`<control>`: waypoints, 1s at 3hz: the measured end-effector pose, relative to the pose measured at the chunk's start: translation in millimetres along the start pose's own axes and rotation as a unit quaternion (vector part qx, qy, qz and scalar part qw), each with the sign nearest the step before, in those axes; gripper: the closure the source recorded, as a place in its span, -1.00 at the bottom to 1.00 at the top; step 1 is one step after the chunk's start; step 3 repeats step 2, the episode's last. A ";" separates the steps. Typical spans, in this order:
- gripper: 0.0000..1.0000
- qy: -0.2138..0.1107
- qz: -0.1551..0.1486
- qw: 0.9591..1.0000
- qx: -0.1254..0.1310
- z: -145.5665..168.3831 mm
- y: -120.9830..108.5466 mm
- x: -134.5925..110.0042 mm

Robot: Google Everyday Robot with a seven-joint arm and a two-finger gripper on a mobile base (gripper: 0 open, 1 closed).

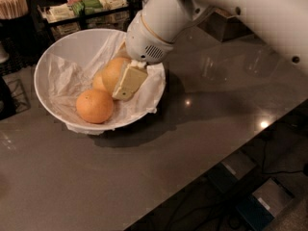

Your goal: Pick orange from white bowl

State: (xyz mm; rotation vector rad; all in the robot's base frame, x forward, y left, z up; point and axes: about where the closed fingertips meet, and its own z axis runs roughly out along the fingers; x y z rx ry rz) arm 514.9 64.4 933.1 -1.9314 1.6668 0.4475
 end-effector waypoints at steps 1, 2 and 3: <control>1.00 -0.024 -0.026 0.999 0.014 -26.2 -2.2 -10.2; 1.00 -0.024 -0.026 0.999 0.014 -26.2 -2.2 -10.2; 1.00 -0.024 -0.026 0.999 0.014 -26.2 -2.2 -10.2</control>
Offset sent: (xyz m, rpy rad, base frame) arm -0.0008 -0.0070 0.0197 0.0355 -0.0336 0.0217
